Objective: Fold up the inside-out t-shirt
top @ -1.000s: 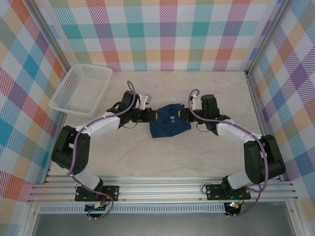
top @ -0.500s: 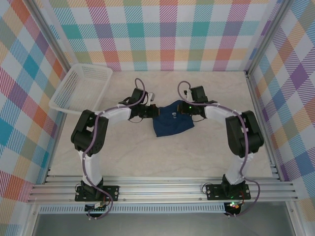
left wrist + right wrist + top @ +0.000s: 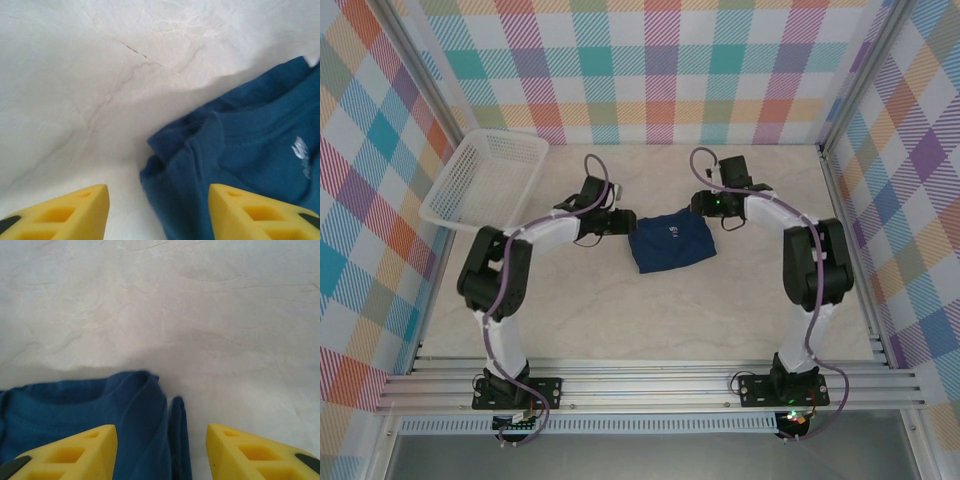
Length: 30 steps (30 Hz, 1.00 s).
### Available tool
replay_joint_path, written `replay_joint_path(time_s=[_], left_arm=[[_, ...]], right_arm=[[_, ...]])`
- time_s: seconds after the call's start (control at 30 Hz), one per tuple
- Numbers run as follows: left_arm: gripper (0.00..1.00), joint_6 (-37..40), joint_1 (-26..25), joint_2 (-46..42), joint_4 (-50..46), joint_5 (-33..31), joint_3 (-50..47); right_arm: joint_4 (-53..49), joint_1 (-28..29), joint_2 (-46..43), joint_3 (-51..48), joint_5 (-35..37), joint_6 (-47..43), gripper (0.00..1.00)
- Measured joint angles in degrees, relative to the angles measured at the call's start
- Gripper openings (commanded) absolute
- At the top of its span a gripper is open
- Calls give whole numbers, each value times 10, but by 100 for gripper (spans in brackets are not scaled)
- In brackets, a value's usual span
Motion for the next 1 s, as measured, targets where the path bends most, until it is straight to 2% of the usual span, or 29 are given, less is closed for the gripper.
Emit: replay_joint_path(time_s=[0.1,0.2,0.33,0.53,0.63,0.77,0.87,0.9,1.0], left_arm=[[61,-12,-6,-71,11,17,-47],[61,-28,-15,-95,38,58,-64],[61,-40,-35,-59,68,95,-62],[61,-41,-39,30,73,97,-58],[61,-41,-38,41,69,95,-58],[62,-39,-37,20,58,89,-59],[63,-35,-37,-30,45,78,-65],[63,-34,-37,-52,44,73,-70],[63,-31,-36,-111,43,57,-84]], right_arm=[[1,6,-58,-41,-43,3,49],[10,22,-72,-54,-95,14,46],[15,34,-36,-54,-126,30,44],[14,9,43,-54,-134,38,43],[9,0,43,-54,-141,37,47],[-12,-3,0,-54,-129,31,54],[-26,-8,-46,-55,-110,22,60],[-30,-13,-55,-55,-108,21,65],[-46,-35,-47,-47,-107,18,71]])
